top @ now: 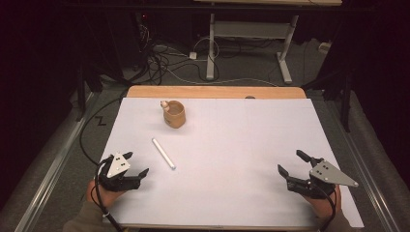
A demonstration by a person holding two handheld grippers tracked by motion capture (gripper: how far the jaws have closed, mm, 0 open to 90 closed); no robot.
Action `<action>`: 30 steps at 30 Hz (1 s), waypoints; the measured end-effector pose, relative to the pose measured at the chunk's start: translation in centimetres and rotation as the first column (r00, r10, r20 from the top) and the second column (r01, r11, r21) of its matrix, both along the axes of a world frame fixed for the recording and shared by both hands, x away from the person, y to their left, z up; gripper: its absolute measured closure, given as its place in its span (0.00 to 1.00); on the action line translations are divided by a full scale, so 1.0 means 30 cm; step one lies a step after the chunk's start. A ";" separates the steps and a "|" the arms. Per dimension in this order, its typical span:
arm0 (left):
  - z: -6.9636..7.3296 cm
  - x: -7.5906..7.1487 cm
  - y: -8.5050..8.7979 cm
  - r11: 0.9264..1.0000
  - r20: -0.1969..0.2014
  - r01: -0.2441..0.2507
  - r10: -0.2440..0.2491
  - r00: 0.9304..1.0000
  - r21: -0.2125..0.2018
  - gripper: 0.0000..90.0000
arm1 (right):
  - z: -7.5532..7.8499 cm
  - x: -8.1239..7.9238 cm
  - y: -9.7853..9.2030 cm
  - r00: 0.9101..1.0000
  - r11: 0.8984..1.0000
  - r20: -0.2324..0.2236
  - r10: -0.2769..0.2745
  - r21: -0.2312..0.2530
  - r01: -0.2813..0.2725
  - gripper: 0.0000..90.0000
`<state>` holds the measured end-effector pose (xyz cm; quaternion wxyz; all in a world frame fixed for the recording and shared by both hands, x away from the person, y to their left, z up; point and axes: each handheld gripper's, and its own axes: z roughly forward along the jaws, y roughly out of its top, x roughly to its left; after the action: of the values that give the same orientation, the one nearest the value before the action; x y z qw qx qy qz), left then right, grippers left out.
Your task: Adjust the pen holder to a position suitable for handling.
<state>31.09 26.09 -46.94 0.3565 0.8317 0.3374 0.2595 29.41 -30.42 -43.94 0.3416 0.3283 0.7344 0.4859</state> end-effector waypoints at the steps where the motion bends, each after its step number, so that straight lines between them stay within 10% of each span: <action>1: 0.000 0.000 0.000 1.000 0.000 0.000 0.000 1.000 0.000 0.21 | -0.003 0.002 0.000 1.000 1.000 -0.002 -0.003 -0.005 0.003 0.23; 30: -0.003 0.051 -0.052 0.994 -0.090 -0.100 0.096 0.991 -0.041 0.24 | -0.034 0.018 0.019 0.999 0.999 -0.052 0.004 -0.053 -0.007 0.24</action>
<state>32.62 24.53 -47.03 0.3469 0.8163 0.3992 0.2322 29.94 -29.84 -44.97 0.3296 0.3295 0.7568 0.4584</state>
